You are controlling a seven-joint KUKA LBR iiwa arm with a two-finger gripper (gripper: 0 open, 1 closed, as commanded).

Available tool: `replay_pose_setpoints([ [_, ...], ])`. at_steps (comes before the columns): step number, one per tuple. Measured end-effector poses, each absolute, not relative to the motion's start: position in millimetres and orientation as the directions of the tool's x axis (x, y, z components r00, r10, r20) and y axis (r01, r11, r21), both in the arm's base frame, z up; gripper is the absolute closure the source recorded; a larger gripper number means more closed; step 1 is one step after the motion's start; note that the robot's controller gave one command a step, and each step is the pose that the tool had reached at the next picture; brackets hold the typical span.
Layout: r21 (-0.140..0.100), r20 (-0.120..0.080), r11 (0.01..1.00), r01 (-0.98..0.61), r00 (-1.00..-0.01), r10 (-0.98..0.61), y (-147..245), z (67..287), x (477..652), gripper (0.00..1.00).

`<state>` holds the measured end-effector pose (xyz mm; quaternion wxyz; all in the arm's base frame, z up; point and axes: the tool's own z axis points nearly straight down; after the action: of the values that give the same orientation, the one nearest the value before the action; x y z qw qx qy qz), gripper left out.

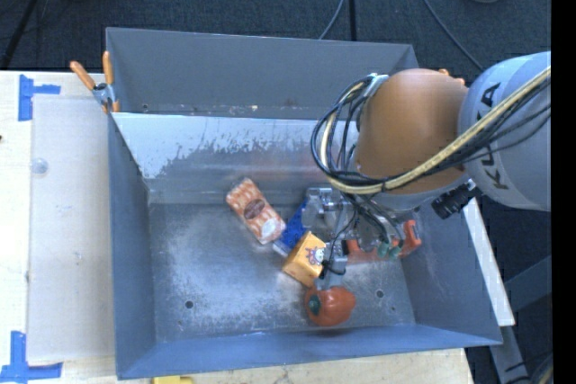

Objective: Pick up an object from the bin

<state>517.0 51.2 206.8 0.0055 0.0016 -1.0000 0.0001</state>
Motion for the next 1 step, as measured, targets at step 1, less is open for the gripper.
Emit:
replay_pose_setpoints([
  [1,0.000,0.002,1.000,-0.002,-1.000,-0.002,51.0,211.1,518.6,0.00],
])
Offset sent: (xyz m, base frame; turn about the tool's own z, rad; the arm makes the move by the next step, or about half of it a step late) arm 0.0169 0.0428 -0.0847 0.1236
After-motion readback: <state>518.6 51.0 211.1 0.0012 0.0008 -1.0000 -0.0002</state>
